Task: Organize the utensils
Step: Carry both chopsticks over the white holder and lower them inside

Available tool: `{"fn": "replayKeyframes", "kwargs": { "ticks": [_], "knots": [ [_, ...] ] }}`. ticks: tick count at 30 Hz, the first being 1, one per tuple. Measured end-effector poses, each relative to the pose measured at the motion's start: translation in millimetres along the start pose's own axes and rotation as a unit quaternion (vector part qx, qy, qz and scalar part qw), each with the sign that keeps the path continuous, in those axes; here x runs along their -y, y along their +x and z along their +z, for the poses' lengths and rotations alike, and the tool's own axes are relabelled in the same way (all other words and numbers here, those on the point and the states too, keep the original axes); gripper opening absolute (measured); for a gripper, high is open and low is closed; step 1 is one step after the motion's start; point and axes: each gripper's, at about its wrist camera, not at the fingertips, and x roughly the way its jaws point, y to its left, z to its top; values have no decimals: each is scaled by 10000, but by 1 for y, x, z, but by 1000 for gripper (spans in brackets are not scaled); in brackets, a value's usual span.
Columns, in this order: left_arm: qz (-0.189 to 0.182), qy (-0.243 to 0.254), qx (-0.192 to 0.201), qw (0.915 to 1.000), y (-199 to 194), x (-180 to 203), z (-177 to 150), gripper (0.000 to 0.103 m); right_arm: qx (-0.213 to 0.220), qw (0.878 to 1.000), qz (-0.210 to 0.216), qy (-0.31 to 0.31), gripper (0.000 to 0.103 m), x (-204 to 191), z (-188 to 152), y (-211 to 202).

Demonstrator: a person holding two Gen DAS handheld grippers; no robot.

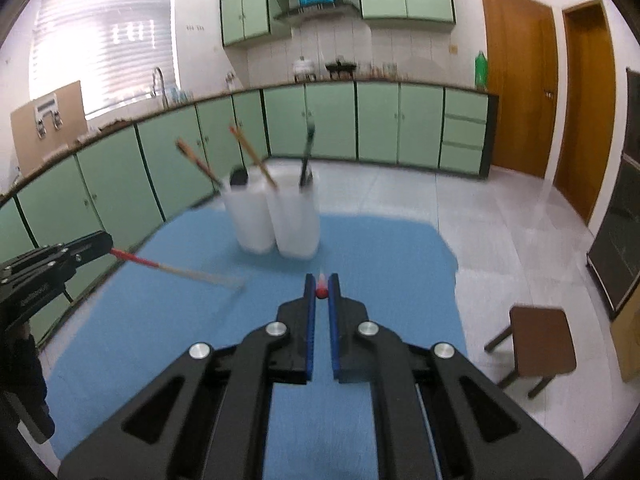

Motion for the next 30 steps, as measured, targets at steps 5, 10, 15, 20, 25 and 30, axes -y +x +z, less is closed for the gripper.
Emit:
{"fn": "replayKeyframes", "kwargs": {
  "ticks": [5, 10, 15, 20, 25, 30],
  "knots": [
    [-135, -30, 246, 9996, -7, -7, 28, 6, 336, 9992, 233, 10, 5, 2, 38, -14],
    [-249, -51, 396, 9989, -14, -13, 45, 6, 490, 9979, 416, -3, 5, 3, 64, -25],
    [-346, -84, 544, 9979, -21, -18, 57, 6, 607, 9969, 497, -32, 5, 4, 87, -32],
    [-366, -41, 701, 9969, -25, -15, 66, 6, 718, 9956, 596, -85, 5, 1, 104, -35],
    [-394, 25, 888, 9953, -23, -13, 81, 6, 827, 9943, 656, -133, 5, -3, 122, -34],
    [-331, 132, 1317, 9907, -21, -13, 115, 6, 1157, 9907, 704, -164, 5, -2, 158, -38]
  ]
}}
